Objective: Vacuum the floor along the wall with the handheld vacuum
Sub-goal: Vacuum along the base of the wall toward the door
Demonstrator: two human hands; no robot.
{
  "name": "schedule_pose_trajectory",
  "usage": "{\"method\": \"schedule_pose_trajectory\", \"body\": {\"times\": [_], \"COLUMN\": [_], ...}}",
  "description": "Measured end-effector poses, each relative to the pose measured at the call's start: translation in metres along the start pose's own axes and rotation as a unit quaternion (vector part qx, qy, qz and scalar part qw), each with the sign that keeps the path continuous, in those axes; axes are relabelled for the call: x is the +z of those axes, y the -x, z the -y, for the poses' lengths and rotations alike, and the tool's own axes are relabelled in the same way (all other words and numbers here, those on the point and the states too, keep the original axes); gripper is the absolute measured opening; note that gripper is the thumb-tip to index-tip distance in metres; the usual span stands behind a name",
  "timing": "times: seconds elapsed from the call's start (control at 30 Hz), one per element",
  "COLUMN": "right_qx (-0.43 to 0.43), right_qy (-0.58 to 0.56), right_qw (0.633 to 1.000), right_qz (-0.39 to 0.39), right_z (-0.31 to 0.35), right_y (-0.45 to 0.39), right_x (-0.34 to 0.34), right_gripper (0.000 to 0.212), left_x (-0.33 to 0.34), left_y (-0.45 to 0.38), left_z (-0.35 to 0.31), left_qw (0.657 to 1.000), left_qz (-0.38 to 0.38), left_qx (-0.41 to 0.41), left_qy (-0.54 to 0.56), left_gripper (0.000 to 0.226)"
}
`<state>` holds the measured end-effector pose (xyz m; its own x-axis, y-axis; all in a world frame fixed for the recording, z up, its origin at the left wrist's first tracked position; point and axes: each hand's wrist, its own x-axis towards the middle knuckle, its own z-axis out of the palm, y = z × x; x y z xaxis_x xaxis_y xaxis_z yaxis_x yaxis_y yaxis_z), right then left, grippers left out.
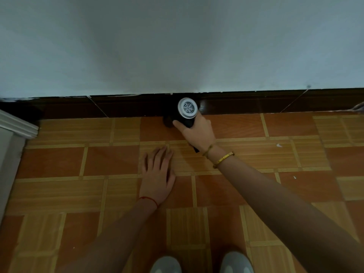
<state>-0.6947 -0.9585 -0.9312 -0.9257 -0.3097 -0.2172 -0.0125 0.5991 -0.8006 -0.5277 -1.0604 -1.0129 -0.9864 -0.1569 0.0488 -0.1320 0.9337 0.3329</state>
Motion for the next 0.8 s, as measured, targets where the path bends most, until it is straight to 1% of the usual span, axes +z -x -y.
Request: {"method": "schedule_pose_trajectory", "body": {"times": [0.07,0.17,0.27,0.4,0.5,0.57,0.67,0.7,0.8], "right_qx": [-0.003,-0.026,-0.014,0.049,0.057,0.051,0.045,0.044,0.065], "right_qy": [-0.015,-0.005,-0.015,-0.029,-0.035,-0.036,-0.058,-0.058,-0.055], "right_qw": [1.0,0.999,1.0,0.996,0.993,0.993,0.996,0.996,0.992], "right_qz": [0.023,0.029,0.002,-0.066,-0.102,-0.095,-0.049,-0.047,-0.095], "right_z": [0.007,0.01,-0.001,-0.027,-0.039,-0.038,-0.029,-0.029,-0.037], "right_y": [-0.001,-0.001,-0.001,0.006,0.018,0.022,0.021,0.019,0.02], "right_x": [0.009,0.016,0.007,-0.029,-0.043,-0.04,-0.032,-0.033,-0.05], "right_gripper": [0.074,0.07,0.066,0.068,0.061,0.057,0.047,0.046,0.055], "left_x": [-0.001,-0.001,-0.001,-0.001,0.0,-0.001,-0.001,-0.001,-0.001], "left_y": [0.0,0.0,0.0,-0.001,0.0,0.0,-0.001,-0.001,0.0], "left_z": [0.0,0.0,0.0,-0.001,-0.002,-0.002,-0.001,-0.001,-0.001], "left_qw": [1.0,1.0,1.0,1.0,1.0,1.0,1.0,1.0,1.0], "left_qz": [-0.003,-0.002,0.005,0.011,0.007,0.004,0.003,0.005,0.01], "left_qx": [0.002,0.0,-0.002,-0.008,-0.007,-0.004,-0.002,-0.002,-0.005], "left_qy": [-0.002,0.001,-0.002,-0.004,-0.001,-0.001,-0.006,-0.007,-0.009], "left_gripper": [0.053,0.052,0.054,0.054,0.054,0.053,0.053,0.053,0.053]}}
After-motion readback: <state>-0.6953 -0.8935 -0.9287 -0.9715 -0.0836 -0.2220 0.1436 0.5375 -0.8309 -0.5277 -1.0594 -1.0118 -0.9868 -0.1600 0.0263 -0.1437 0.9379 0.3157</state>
